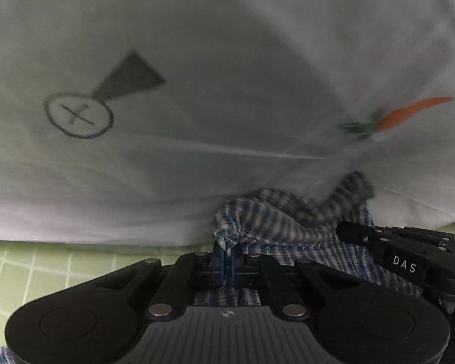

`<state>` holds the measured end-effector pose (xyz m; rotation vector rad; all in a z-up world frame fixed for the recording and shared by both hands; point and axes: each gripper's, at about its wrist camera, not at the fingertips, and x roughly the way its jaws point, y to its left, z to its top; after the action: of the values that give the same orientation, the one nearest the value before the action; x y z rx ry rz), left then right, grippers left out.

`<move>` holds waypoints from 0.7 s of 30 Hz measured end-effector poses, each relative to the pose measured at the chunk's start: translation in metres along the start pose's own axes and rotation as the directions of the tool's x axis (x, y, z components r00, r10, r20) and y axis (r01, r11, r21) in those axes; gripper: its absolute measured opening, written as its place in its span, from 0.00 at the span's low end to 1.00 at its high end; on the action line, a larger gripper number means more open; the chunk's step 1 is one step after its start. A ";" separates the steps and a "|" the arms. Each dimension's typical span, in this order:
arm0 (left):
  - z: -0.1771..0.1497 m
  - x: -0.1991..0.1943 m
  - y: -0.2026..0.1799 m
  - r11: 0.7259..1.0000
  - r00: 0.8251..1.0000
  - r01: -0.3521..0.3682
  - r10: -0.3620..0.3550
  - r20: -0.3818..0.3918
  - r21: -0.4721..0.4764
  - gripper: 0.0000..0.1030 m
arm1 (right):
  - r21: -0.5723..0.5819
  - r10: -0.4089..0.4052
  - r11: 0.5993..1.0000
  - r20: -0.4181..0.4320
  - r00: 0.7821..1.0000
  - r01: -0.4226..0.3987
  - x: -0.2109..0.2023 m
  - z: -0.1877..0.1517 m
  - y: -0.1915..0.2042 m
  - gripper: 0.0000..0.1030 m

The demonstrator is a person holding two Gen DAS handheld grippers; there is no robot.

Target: Fold clothes

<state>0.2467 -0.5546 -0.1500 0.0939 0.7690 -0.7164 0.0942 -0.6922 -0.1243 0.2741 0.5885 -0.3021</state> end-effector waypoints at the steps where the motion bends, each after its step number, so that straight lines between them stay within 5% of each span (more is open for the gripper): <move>1: 0.000 0.002 0.000 1.000 1.000 -0.001 0.001 0.002 0.002 0.05 | -0.032 -0.006 0.999 0.009 1.000 0.006 -0.001 -0.003 0.003 0.05; 4: -0.006 0.002 -0.003 1.000 1.000 -0.005 0.005 0.020 0.022 0.07 | -0.112 -0.021 0.993 0.026 0.999 0.024 -0.003 -0.009 0.012 0.06; 7: -0.013 -0.006 -0.005 0.998 0.999 -0.046 0.045 0.018 0.043 0.29 | -0.146 -0.035 0.989 0.021 0.999 0.038 -0.004 -0.009 0.018 0.09; 9: -0.017 -0.016 -0.006 0.995 0.997 -0.081 0.081 0.007 0.055 0.54 | -0.144 -0.043 0.989 -0.005 0.999 0.042 -0.008 -0.007 0.020 0.28; 11: -0.024 -0.045 -0.001 0.995 0.996 -0.084 0.083 0.027 0.055 0.64 | -0.135 -0.065 0.989 0.007 0.998 0.066 -0.028 -0.008 0.021 0.79; 16: -0.062 -0.145 0.030 0.993 0.992 -0.121 0.120 0.039 0.016 0.76 | -0.116 -0.117 0.986 0.033 0.993 0.120 -0.119 -0.036 0.021 0.88; 21: -0.146 -0.236 0.062 0.955 0.959 -0.269 0.255 -0.121 -0.124 0.77 | -0.043 -0.253 0.967 -0.084 0.964 0.250 -0.224 -0.104 -0.004 0.89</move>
<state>0.0800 -0.3280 -0.1099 0.1050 0.8850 -0.4057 -0.1362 -0.6164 -0.0779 0.1821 0.7171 -0.5274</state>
